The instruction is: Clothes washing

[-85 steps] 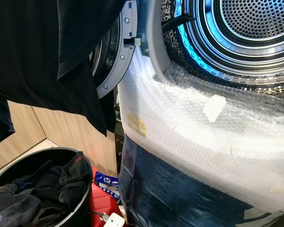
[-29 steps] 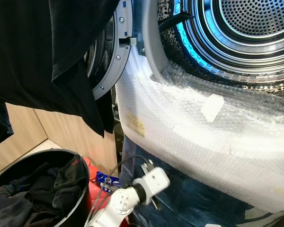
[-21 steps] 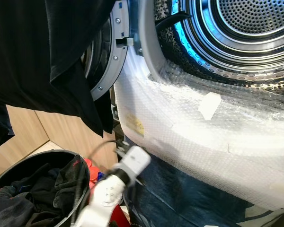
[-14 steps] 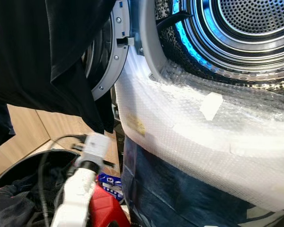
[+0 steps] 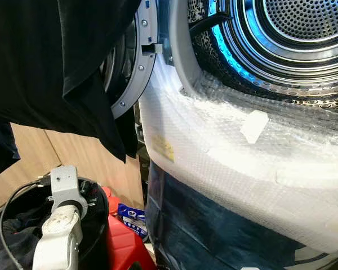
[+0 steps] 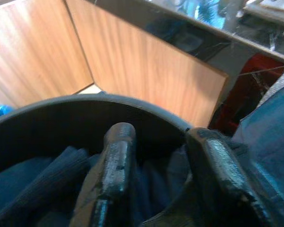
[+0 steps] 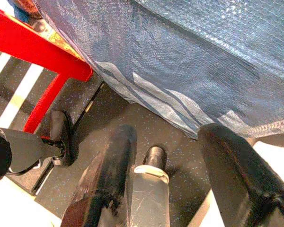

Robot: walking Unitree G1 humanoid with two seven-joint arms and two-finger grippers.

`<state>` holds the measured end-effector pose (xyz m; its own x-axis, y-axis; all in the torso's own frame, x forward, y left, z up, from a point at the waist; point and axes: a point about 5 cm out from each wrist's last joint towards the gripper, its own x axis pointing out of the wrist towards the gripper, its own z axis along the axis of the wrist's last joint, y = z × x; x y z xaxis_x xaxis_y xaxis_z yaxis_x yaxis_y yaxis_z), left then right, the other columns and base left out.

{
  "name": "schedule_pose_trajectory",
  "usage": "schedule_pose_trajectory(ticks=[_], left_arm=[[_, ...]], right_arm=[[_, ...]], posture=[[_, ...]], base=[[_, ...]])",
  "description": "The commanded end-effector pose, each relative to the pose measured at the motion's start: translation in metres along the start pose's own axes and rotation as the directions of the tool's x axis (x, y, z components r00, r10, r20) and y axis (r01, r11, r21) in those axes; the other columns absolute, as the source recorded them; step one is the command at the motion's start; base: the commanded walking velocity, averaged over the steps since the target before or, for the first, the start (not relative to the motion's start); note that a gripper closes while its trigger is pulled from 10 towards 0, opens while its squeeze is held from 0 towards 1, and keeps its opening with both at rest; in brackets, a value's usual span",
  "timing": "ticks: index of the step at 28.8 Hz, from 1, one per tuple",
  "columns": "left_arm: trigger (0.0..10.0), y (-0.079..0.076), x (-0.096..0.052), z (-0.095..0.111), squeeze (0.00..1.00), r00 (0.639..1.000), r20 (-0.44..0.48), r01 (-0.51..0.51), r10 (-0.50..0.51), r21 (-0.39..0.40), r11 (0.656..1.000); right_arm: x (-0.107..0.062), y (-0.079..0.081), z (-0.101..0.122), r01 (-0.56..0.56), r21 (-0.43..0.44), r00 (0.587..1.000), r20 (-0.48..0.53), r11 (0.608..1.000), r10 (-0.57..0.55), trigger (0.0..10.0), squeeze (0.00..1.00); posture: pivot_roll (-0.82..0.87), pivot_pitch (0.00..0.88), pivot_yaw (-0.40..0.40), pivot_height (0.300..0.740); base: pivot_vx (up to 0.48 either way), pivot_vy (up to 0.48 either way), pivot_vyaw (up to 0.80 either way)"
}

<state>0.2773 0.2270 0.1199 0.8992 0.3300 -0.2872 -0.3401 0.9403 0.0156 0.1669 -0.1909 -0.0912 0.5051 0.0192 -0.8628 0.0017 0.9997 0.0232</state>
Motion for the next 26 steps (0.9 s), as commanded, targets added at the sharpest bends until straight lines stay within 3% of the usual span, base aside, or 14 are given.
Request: schedule_pose_trajectory(ticks=[1,2,3,4,5,6,8,12,14,20,26], left_arm=[[10.0,0.005,0.000,0.006,1.00,1.000,0.010,-0.016,0.016,-0.001,1.000],[10.0,0.006,0.000,0.006,1.00,1.000,0.005,-0.008,0.008,0.002,1.000],[10.0,0.007,0.000,0.006,0.85,1.000,0.003,0.001,-0.001,0.003,1.000],[10.0,0.007,0.000,0.006,0.85,1.000,0.003,0.001,-0.001,0.003,1.000],[10.0,0.003,0.001,0.009,0.00,0.999,0.026,0.043,-0.043,0.005,0.999],[10.0,-0.001,0.000,0.015,1.00,0.994,0.067,0.083,-0.086,0.043,0.996],[10.0,-0.007,-0.002,0.025,1.00,0.981,0.132,0.130,-0.140,0.082,0.988],[10.0,-0.014,-0.007,0.034,1.00,0.966,0.175,0.177,-0.192,0.098,0.979],[10.0,-0.018,-0.009,0.036,1.00,0.954,0.181,0.222,-0.238,0.102,0.970],[10.0,-0.018,-0.008,0.029,1.00,0.957,0.156,0.228,-0.243,0.107,0.968],[10.0,-0.029,-0.015,0.029,1.00,0.929,0.169,0.314,-0.330,0.114,0.942]], right_arm=[[0.000,0.000,-0.001,-0.005,-0.007,1.000,-0.004,1.000,0.005,10.0,0.00],[0.000,0.000,-0.001,-0.006,-0.010,1.000,-0.003,1.000,0.006,10.0,0.00],[0.000,0.000,-0.001,-0.007,-0.012,1.000,-0.003,1.000,0.007,10.0,0.00],[0.000,0.000,-0.001,-0.007,-0.012,1.000,-0.003,1.000,0.007,10.0,0.00],[0.000,0.000,-0.001,-0.008,-0.014,1.000,-0.003,1.000,0.008,10.0,0.00],[0.000,0.000,0.000,-0.009,-0.016,1.000,-0.001,1.000,0.009,10.0,0.00],[0.000,0.001,0.001,-0.010,-0.018,1.000,0.003,1.000,0.010,10.0,0.00],[0.000,0.000,0.002,-0.008,-0.035,1.000,0.001,0.999,0.008,10.0,0.00],[0.000,0.001,0.002,-0.012,-0.037,1.000,0.001,0.999,0.012,10.0,0.00],[0.001,0.002,0.002,-0.019,-0.044,1.000,0.000,0.999,0.019,10.0,0.00],[0.001,0.002,0.002,-0.021,-0.048,1.000,-0.001,0.999,0.021,10.0,0.00]], posture=[[0.09,0.000,0.009,0.740],[0.09,0.000,0.009,0.740],[0.09,0.000,0.009,0.740],[0.09,0.000,0.009,0.740],[0.08,0.000,0.004,0.740],[0.08,0.000,0.004,0.740],[0.08,0.000,0.004,0.740],[0.08,0.000,0.003,0.740],[0.09,0.000,0.000,0.740],[0.09,0.000,-0.003,0.740],[0.09,0.000,-0.006,0.740]], base=[[0.000,0.000,0.00],[0.000,0.000,0.00],[0.000,0.000,0.00],[0.000,0.000,0.00],[0.000,0.000,0.00],[0.000,0.000,0.00],[0.000,0.000,0.00],[0.000,0.000,0.00],[0.000,0.000,0.00],[0.000,0.000,0.00],[0.000,0.000,0.00]])
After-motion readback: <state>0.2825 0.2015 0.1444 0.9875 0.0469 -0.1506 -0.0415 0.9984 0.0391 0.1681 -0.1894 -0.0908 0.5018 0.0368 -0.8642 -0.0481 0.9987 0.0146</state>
